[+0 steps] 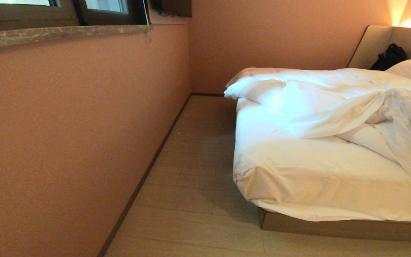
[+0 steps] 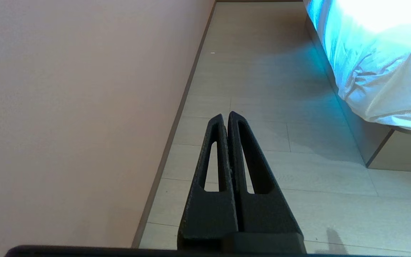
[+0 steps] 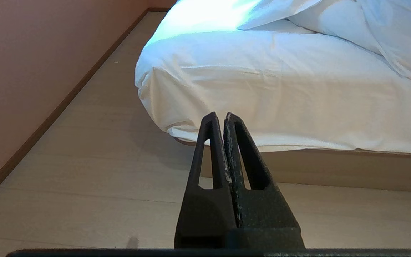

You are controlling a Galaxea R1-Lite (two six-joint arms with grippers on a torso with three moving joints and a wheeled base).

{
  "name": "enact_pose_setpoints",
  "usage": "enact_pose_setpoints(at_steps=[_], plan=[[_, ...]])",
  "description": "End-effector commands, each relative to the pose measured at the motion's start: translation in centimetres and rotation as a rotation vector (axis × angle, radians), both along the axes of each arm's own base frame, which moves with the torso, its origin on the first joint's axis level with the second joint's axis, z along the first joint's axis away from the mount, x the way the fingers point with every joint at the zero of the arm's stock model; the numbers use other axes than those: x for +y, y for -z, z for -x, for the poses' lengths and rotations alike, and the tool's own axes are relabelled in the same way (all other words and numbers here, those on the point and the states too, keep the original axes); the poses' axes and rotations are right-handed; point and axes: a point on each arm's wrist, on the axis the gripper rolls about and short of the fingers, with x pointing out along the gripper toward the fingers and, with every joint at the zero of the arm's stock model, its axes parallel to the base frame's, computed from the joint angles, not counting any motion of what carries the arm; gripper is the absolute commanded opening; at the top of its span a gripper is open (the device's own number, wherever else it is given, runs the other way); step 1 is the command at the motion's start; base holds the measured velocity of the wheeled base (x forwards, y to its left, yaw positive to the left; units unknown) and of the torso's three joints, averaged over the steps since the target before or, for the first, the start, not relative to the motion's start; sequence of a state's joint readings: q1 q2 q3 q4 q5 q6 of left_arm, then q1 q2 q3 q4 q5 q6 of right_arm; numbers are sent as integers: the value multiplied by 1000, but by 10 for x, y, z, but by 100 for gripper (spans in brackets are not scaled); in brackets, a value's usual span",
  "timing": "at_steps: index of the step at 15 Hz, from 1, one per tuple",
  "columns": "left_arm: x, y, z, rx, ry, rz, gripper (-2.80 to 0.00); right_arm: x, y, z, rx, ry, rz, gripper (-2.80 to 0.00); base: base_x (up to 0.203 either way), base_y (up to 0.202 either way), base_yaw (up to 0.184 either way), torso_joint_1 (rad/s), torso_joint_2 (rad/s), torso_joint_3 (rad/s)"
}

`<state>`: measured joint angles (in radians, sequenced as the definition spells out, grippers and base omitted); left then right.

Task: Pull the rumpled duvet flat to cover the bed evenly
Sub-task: Hold the folded corner of the quilt

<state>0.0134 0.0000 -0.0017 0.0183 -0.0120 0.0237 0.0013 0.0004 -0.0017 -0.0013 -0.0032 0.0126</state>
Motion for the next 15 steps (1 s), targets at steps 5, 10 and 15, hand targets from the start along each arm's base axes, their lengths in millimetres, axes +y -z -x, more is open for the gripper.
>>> enact_pose_setpoints(at_steps=[5,10,15], plan=[[0,0,0,1,-2,5,-280,0,0,0,-1,0,0,-280,0,0,0,0,0,0],[0,0,0,-1,-2,11,-280,0,0,0,-1,0,0,-280,0,0,0,0,0,0],[0,0,0,-1,-2,21,-280,0,0,0,-1,0,0,-280,0,0,0,0,0,0]])
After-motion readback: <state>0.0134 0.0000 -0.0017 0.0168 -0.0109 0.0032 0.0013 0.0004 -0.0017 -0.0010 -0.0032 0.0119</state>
